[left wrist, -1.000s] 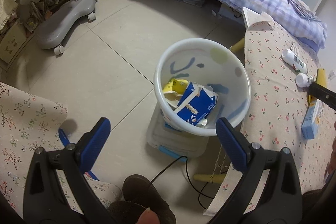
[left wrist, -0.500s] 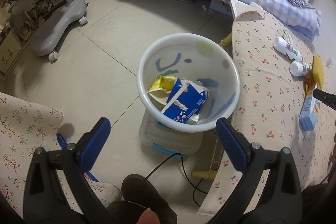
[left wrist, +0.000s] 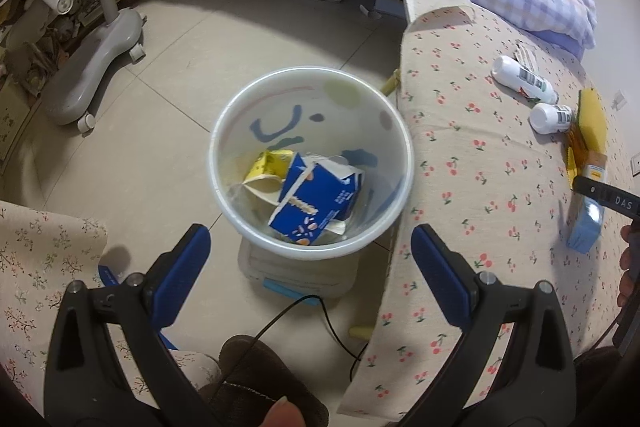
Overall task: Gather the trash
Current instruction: 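Grasp the light blue milk carton with the right tool and lift it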
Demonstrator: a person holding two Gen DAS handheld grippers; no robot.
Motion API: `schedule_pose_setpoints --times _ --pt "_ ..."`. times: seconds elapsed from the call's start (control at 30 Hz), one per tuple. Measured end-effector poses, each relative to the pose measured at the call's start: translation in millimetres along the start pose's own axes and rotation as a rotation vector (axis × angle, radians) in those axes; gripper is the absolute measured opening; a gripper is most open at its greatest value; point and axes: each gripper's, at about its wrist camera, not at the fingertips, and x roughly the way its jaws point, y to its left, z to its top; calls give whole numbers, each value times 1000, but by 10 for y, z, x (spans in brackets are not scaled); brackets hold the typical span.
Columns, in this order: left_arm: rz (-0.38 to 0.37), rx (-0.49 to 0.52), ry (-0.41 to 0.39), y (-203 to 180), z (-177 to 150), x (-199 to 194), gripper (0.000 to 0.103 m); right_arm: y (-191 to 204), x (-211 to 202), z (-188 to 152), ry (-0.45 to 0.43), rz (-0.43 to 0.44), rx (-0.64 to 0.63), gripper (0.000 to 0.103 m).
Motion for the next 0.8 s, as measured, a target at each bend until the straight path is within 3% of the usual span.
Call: schedule_pose_setpoints --times 0.27,0.47,0.8 --pt "1 38 1 -255 20 15 100 -377 131 -103 97 120 105 84" --pt "-14 68 7 -502 42 32 100 -702 100 -137 115 201 140 44" --pt "-84 141 4 -1233 166 27 100 -1242 -277 -183 5 169 137 38"
